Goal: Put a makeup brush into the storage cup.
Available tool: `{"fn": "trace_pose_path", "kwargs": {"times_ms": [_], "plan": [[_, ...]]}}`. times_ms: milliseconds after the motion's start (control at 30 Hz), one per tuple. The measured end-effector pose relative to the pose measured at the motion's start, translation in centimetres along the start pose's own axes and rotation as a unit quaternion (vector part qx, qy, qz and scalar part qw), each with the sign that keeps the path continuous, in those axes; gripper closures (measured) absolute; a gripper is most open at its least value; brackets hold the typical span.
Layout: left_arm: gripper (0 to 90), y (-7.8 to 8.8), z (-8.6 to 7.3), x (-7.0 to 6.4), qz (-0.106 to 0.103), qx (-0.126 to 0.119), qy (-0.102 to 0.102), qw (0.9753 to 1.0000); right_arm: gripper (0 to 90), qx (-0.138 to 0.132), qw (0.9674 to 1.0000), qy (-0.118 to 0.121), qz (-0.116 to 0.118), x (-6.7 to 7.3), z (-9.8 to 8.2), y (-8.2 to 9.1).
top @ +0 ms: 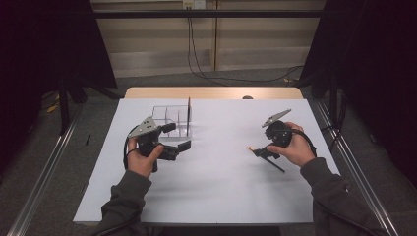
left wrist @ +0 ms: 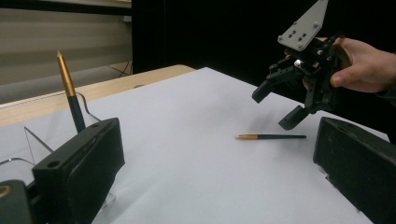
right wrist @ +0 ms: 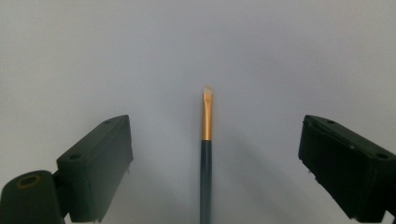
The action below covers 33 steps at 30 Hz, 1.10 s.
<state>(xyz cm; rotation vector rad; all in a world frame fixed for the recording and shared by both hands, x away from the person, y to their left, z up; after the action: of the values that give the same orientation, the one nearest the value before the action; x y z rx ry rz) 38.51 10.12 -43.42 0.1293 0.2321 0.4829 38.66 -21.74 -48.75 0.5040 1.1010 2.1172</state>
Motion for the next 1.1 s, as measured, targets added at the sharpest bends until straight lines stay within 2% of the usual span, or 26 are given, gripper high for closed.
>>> {"fn": "trace_pose_path", "kwargs": {"times_ms": [200,267,400,433,633,967,1033,1100], "plan": [[1.5,-0.04,-0.01,0.02,0.001,0.0,0.002,1.0,9.4,0.012,0.9999,0.003,0.002,-0.13,0.01,0.07],[1.5,-0.05,0.01,0.0,-0.001,0.0,0.0,1.0,9.4,0.017,0.9998,-0.004,0.001,-0.09,0.01,0.06],[1.5,-0.03,0.0,0.02,0.0,-0.001,0.001,1.0,9.8,0.022,0.9997,0.003,-0.001,-0.34,0.04,0.1],[1.5,-0.03,-0.02,0.05,0.001,0.0,0.001,1.0,9.8,0.027,0.9996,-0.005,-0.003,-0.29,-0.01,0.17],[1.5,-0.07,-0.03,-0.02,-0.001,0.002,0.0,1.0,12.1,0.029,0.9996,-0.007,-0.004,-0.53,0.03,0.19],[1.7,-0.06,-0.01,0.03,0.001,0.001,-0.001,1.0,12.3,0.053,0.9985,-0.012,0.0,-0.63,-0.26,0.21],[1.7,-0.11,0.01,-0.1,-0.003,-0.001,0.001,1.0,12.5,0.054,0.9986,-0.004,0.003,-0.64,-0.29,0.12],[1.7,-0.04,-0.06,0.03,0.002,0.006,-0.005,1.0,13.0,0.06,0.9982,-0.005,0.002,-0.56,-0.37,0.15]]}}
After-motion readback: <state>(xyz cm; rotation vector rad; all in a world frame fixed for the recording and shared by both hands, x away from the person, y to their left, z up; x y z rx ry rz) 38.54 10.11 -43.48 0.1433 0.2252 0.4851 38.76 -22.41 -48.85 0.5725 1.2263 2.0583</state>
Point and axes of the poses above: each handheld gripper's, and its own axes: y roughly backward along the jaws, z roughly out of its top, x roughly to its left, the point moved 7 cm from there along -y, roughly forward along the jaws, and after that the axes turned 2 degrees about -x, right-handed, at the moved point
